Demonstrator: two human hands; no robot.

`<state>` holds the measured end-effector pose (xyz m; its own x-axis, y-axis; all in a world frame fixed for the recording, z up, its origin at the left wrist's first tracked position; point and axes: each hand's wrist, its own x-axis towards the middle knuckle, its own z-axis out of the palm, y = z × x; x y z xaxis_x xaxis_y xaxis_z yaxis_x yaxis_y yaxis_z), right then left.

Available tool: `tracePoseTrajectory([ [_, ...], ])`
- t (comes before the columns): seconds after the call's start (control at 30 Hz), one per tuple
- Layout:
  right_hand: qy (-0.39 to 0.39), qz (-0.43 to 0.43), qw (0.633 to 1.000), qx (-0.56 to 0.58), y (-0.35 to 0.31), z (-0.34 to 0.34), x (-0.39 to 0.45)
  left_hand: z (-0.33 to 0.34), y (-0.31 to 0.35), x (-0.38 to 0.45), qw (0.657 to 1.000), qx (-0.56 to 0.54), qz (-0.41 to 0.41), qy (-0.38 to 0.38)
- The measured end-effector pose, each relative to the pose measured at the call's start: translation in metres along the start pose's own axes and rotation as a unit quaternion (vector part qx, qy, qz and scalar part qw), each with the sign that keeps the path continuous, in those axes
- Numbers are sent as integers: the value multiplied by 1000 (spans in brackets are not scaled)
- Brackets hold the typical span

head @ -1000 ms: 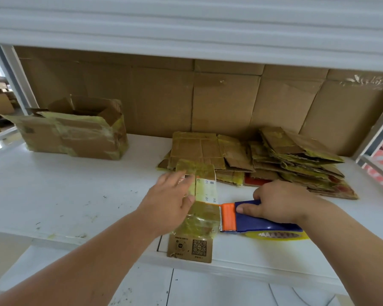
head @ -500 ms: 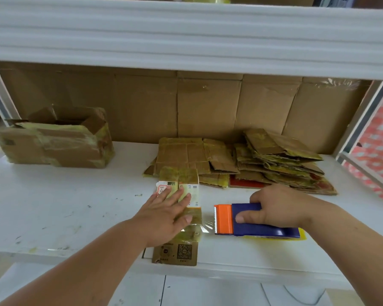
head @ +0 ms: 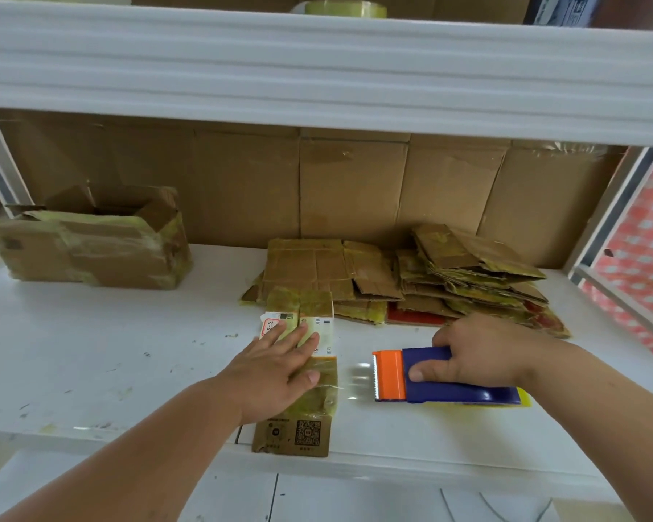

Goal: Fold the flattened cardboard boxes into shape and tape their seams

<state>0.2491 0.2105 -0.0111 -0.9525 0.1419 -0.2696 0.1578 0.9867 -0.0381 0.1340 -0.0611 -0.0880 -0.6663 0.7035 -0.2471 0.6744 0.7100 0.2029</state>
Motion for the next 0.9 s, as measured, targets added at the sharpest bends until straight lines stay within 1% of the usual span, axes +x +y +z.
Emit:
tracePoseTrajectory([
  [0.23, -10, 9, 997, -78, -30, 8, 16, 2, 1, 1, 1000, 6, 2, 7],
  [0.43, -9, 31, 993, -112, -49, 11, 32, 1, 2, 0, 1000, 12, 4, 7],
  [0.73, -43, 78, 993, -74, -68, 7, 42, 8, 0, 1, 999, 23, 10, 34],
  [0.9, -50, 94, 993, -58, -73, 3, 42, 10, 1, 0, 999, 29, 7, 44],
])
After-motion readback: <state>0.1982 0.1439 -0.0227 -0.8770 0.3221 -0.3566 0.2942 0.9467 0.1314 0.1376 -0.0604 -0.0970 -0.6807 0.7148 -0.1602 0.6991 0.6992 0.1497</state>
